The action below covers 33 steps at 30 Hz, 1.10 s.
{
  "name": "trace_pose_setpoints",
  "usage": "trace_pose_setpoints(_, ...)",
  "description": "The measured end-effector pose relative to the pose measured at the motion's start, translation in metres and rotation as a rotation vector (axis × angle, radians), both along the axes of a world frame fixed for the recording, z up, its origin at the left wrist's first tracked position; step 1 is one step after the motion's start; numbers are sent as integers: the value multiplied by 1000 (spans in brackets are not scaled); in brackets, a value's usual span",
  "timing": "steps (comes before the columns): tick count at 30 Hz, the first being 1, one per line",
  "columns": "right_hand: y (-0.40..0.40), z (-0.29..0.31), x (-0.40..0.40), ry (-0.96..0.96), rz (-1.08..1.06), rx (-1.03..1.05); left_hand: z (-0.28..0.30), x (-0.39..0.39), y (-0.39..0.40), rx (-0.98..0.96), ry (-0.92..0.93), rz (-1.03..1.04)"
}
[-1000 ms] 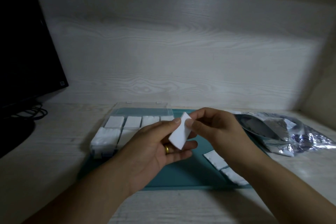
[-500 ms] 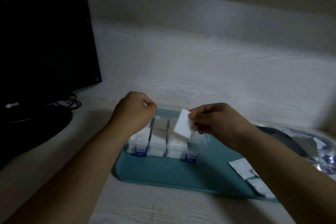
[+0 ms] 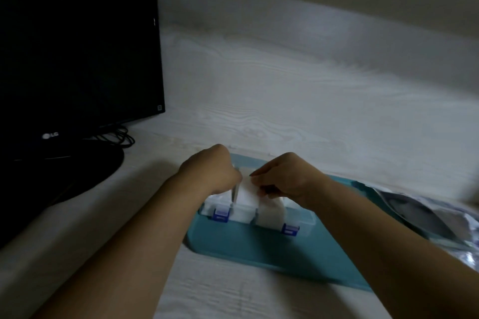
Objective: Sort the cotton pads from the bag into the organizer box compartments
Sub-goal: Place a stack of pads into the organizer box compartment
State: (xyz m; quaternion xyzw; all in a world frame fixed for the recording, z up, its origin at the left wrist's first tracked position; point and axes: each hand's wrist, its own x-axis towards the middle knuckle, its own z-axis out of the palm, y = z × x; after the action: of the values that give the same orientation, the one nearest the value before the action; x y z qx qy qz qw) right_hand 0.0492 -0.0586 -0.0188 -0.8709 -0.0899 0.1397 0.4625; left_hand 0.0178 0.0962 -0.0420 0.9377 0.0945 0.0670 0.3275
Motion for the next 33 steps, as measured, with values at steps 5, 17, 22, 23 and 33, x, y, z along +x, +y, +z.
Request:
trace_pose_setpoints(5,2,-6,0,-40,-27,-38,-2,1,0,32,43,-23)
trace_pose_setpoints(17,4,-18,1,-107,-64,-40,-7,4,0,102,55,-30)
trace_pose_setpoints(22,5,-23,-3,-217,-49,-162,-4,1,-3,111,49,-33)
trace_pose_setpoints(23,4,-22,-4,-234,-54,-157,-4,0,-3,113,48,-36)
trace_pose_setpoints(33,-13,6,-27,-123,87,-204,-5,2,-3,88,37,-42)
